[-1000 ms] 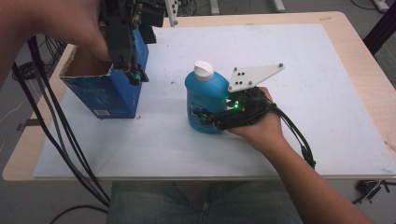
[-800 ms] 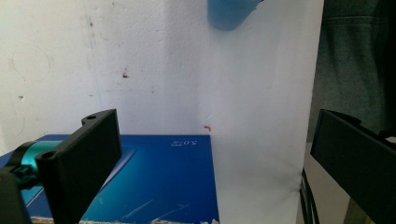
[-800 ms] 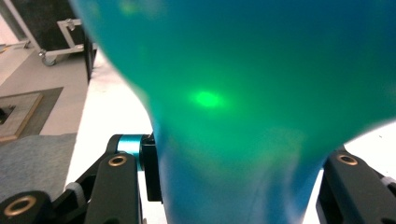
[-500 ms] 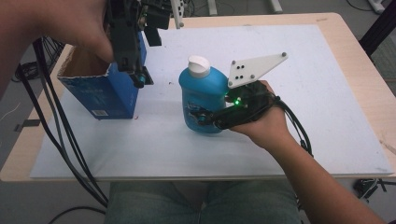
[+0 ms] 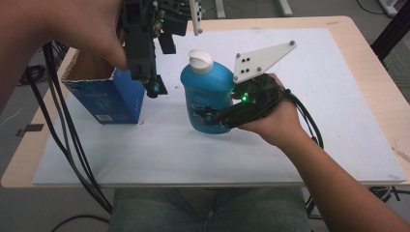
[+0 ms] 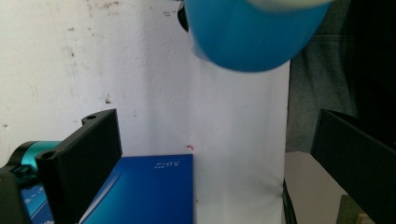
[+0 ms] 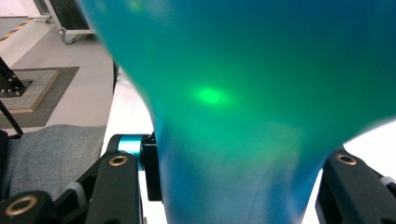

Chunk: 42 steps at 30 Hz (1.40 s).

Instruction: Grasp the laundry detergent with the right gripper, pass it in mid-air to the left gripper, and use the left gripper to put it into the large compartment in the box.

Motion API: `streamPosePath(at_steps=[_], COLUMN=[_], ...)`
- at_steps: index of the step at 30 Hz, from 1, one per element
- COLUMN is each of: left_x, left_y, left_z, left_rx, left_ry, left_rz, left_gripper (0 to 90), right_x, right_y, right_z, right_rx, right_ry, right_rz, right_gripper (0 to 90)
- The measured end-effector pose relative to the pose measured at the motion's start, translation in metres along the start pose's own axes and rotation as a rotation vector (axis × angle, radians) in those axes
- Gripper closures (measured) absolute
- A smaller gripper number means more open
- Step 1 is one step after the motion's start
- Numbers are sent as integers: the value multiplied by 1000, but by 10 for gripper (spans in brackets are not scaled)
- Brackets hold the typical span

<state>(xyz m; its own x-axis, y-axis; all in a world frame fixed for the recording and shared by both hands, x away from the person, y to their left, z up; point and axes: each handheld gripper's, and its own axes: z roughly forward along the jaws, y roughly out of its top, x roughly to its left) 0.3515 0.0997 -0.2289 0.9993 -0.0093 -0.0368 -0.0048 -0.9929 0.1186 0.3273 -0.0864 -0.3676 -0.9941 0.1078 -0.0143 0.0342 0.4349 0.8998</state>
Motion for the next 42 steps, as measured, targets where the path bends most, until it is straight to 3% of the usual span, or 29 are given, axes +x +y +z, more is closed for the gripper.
streamPosePath(at_steps=[23, 42], left_x=[-13, -16], left_y=[20, 29], left_z=[2, 8], left_rx=[-4, 25], left_ry=[1, 24], left_rz=[2, -18], left_gripper=[18, 31], right_x=[-1, -1], right_y=[19, 24], right_z=[22, 24], right_rx=[7, -2], right_ry=[100, 117], right_rz=[-17, -16], right_gripper=[461, 461])
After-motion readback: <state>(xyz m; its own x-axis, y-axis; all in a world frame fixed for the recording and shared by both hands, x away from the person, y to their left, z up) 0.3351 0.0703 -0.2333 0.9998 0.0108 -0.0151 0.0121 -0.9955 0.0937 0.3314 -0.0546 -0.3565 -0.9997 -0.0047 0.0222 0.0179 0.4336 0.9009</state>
